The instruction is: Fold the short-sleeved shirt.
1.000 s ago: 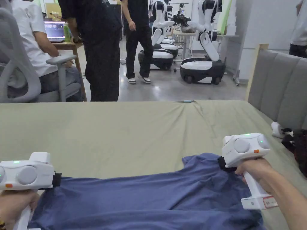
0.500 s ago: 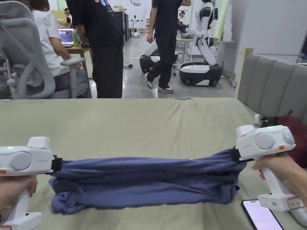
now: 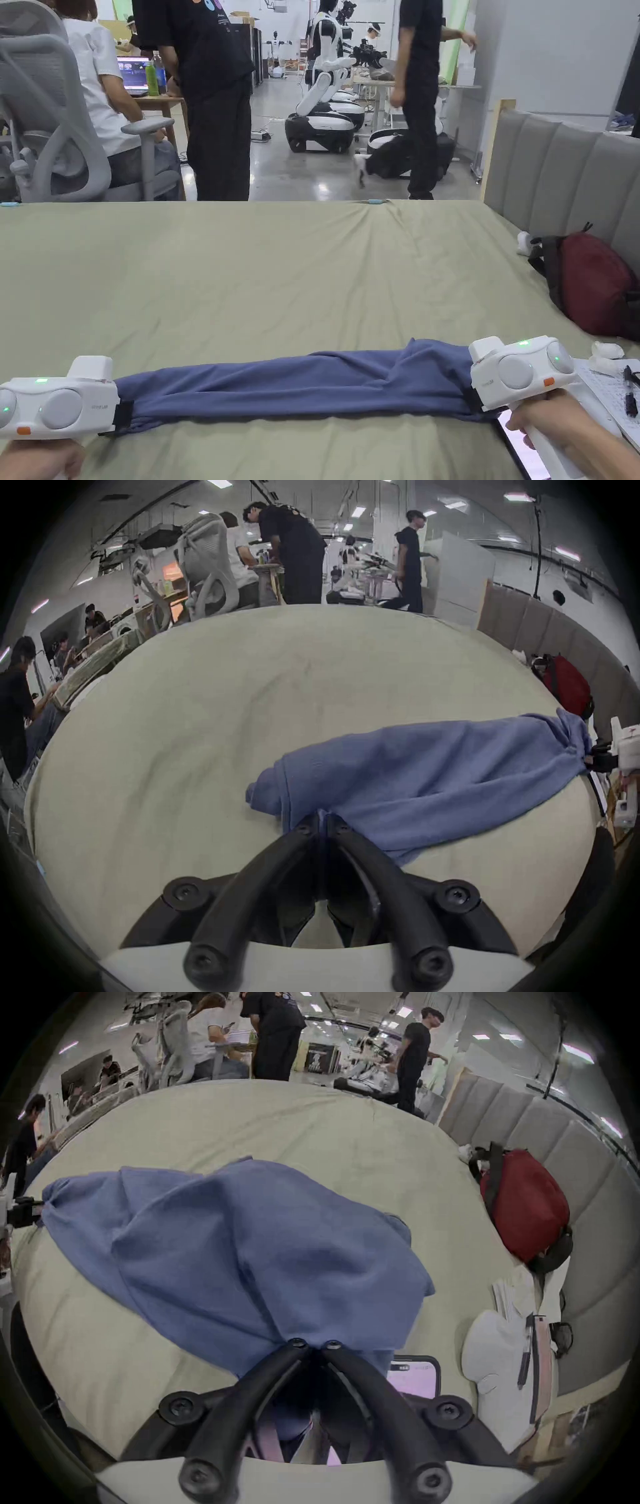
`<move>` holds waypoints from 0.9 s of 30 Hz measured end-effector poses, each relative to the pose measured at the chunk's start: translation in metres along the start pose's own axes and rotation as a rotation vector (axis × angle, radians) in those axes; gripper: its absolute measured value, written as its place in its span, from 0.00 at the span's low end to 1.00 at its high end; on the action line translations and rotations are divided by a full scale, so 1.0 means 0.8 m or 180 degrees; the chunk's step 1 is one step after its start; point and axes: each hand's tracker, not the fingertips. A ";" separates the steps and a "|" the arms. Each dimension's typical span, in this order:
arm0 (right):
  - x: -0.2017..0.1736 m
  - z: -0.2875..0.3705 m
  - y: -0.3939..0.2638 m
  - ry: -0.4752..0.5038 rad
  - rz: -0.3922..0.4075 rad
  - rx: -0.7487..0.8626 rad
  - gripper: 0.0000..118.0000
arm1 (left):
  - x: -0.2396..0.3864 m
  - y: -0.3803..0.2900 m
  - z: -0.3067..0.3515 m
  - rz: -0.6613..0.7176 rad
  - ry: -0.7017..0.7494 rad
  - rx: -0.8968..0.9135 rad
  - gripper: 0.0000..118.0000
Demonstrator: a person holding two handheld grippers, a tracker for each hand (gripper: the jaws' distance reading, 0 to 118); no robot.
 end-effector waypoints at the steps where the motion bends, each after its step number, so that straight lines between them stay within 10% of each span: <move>1: 0.001 0.000 0.001 -0.0005 0.0007 -0.0010 0.02 | 0.000 0.001 0.001 -0.0049 0.0003 0.0002 0.03; 4: 0.003 0.018 0.003 0.0045 -0.0046 0.0069 0.18 | -0.003 0.008 0.011 -0.0073 -0.0024 0.0009 0.41; 6: 0.002 0.039 0.006 -0.0044 -0.0130 0.0232 0.83 | -0.007 0.015 0.024 -0.0008 -0.0042 0.0026 1.00; 7: 0.004 0.050 0.008 0.0055 -0.0127 0.0350 1.00 | -0.011 0.021 0.039 0.0089 -0.0184 0.0266 0.95; 11: 0.016 0.068 0.032 0.0119 -0.0392 0.0789 0.94 | -0.018 0.043 0.068 0.0076 -0.0039 0.0362 0.79; 13: 0.016 0.075 0.038 0.0141 -0.0480 0.0968 0.74 | -0.018 0.052 0.077 0.0111 -0.0017 0.0522 0.05; 16: 0.005 0.107 0.037 0.0146 -0.0507 0.1084 0.04 | -0.022 0.054 0.081 0.0409 -0.0054 0.0585 0.00; 20: 0.002 0.096 0.038 0.0108 -0.0508 0.1096 0.01 | -0.029 0.046 0.076 0.0464 -0.0323 0.0505 0.00; 22: -0.003 0.093 0.039 0.0154 -0.0485 0.1083 0.00 | -0.035 0.041 0.067 0.0422 -0.0456 0.0481 0.25; 24: -0.007 0.091 0.039 0.0201 -0.0485 0.1075 0.00 | -0.048 0.032 0.056 0.0527 -0.0827 0.0439 0.94; 27: -0.022 0.100 0.036 0.0216 -0.0452 0.1113 0.00 | -0.065 0.020 0.034 0.0895 -0.1471 0.0406 1.00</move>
